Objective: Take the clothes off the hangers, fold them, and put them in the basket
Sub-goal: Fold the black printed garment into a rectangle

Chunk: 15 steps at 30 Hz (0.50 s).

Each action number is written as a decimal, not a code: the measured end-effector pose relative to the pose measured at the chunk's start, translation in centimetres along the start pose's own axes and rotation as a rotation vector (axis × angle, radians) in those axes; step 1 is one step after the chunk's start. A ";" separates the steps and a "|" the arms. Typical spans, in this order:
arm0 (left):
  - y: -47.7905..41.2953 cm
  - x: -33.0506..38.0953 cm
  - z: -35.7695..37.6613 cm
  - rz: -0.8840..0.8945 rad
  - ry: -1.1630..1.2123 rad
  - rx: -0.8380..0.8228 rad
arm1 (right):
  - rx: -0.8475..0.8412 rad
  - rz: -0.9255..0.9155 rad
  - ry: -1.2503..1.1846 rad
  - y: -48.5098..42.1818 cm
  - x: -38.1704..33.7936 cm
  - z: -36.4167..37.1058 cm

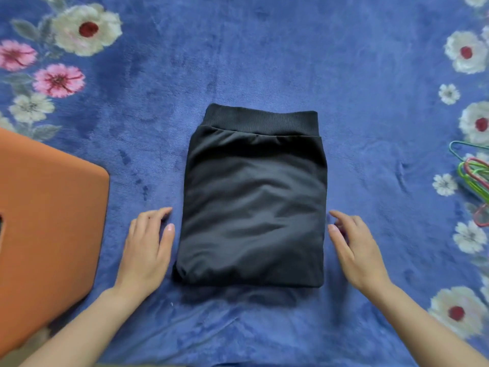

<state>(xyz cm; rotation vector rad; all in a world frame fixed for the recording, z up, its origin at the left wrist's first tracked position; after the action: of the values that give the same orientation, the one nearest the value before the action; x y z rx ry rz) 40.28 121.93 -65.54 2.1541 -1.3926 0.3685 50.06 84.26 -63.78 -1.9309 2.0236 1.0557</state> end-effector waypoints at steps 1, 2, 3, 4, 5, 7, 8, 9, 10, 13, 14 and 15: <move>0.7 0.2 -0.1 -0.121 0.153 -0.016 | -0.042 0.142 -0.242 0.8 -0.2 0.7; 1.2 0.6 0.2 -0.246 0.286 -0.049 | -0.080 0.270 -0.435 1.4 -0.4 1.6; 1.6 1.1 0.6 -0.339 0.368 -0.090 | -0.108 0.369 -0.571 2.0 -0.9 2.6; 1.8 1.9 1.0 -0.392 0.381 -0.127 | -0.128 0.418 -0.611 2.2 -1.2 3.4; 2.0 2.7 1.2 -0.425 0.359 -0.160 | -0.128 0.444 -0.608 2.4 -1.5 3.9; 2.2 3.9 1.6 -0.462 0.306 -0.210 | -0.101 0.457 -0.590 2.5 -1.8 4.3; 2.4 4.3 1.7 -0.478 0.302 -0.235 | -0.086 0.463 -0.598 2.9 -2.0 4.0; 2.6 4.6 1.9 -0.497 0.309 -0.268 | -0.079 0.472 -0.615 3.0 -2.1 3.8; 2.8 4.9 1.9 -0.512 0.335 -0.292 | -0.086 0.475 -0.631 3.3 -2.3 3.3; 3.9 4.9 2.2 -0.565 0.597 -0.357 | -0.154 0.443 -0.649 3.8 -2.3 2.3; 4.9 4.7 2.1 -0.591 0.701 -0.379 | -0.190 0.423 -0.630 4.1 -1.9 1.8; 5.8 4.4 2.3 -0.614 0.786 -0.412 | -0.238 0.398 -0.621 4.3 -1.7 1.4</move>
<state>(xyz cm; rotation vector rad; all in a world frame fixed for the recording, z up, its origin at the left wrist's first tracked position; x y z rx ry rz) 36.82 115.50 -63.51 1.6829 -0.3101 0.5420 45.84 86.13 -62.26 -1.0672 1.9914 1.7825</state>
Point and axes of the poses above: each hand's wrist, its own y-axis away from the middle knuckle, its own z-axis out of the palm, x = y × z, the point moved 6 cm from there along -y, towards the middle knuckle, and after that the axes turned 4 degrees about -y, right-handed, at the moved point
